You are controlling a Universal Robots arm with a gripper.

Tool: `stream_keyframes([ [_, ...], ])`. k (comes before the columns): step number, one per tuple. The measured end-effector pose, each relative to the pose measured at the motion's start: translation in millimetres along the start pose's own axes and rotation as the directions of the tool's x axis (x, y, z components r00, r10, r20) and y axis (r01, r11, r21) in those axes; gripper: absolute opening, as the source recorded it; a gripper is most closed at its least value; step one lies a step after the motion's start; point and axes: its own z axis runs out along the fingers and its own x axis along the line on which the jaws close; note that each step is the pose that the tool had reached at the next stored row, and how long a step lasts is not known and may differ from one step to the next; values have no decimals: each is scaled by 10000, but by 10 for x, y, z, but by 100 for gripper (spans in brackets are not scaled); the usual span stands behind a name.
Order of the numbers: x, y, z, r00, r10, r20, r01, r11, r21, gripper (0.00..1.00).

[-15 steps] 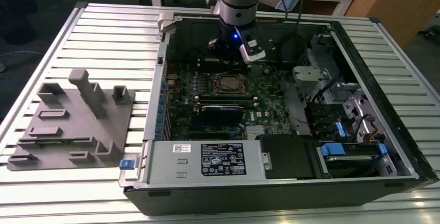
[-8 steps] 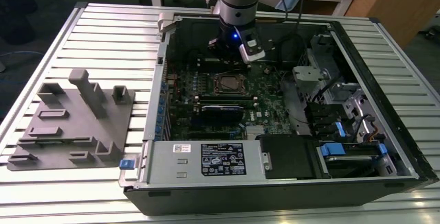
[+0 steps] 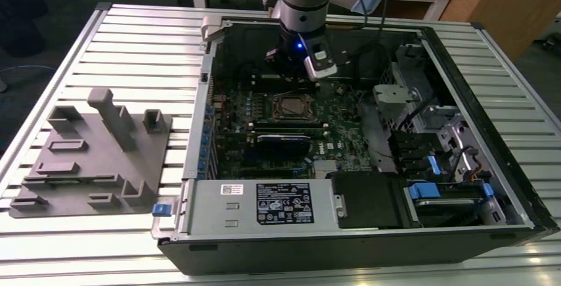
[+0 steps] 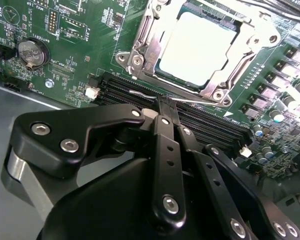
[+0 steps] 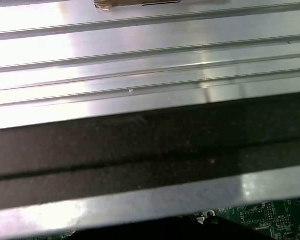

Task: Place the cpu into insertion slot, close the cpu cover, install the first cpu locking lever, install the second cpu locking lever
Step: 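Install the first cpu locking lever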

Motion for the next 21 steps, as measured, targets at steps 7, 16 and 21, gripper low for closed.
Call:
stream_keyframes([
  [7,0,0,3,9993,381,54,-381,9993,16,11],
  [16,6,-1,3,9987,504,72,-504,9987,11,11],
  [21,7,-1,6,9985,547,77,-547,9985,14,11],
])
